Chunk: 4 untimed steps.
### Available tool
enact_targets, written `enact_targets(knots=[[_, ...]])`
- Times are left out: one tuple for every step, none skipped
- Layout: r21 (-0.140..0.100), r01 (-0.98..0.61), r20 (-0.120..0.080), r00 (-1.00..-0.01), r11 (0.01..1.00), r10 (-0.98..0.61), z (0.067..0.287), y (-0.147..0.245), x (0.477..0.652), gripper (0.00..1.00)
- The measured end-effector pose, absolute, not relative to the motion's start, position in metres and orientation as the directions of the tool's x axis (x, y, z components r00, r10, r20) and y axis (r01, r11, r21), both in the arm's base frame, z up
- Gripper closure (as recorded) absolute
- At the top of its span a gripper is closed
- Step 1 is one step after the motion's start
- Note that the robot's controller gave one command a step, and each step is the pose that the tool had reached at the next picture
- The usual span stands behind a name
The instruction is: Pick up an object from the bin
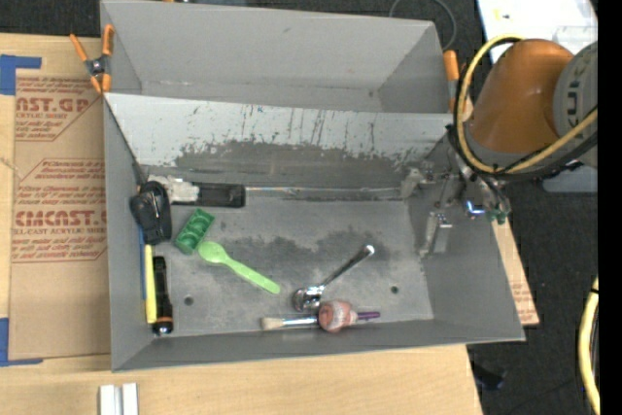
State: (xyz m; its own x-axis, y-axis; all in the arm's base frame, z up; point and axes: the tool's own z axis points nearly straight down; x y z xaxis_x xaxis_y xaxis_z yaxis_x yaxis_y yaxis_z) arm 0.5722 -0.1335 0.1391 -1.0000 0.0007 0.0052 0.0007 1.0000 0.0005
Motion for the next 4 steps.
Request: enact_targets(knots=[[-0.001, -0.001, -0.002, -1.000, 1.000, -0.001, 0.143, -0.133, 0.574, 0.00], [-0.003, -0.351, -0.005, -0.936, 0.937, -0.351, 0.081, -0.075, 0.582, 0.00], [-0.001, -0.355, -0.004, -0.935, 0.935, -0.355, 0.111, -0.054, 0.578, 0.00], [0.006, -0.463, -0.001, -0.886, 0.886, -0.463, 0.098, -0.015, 0.571, 0.00]])
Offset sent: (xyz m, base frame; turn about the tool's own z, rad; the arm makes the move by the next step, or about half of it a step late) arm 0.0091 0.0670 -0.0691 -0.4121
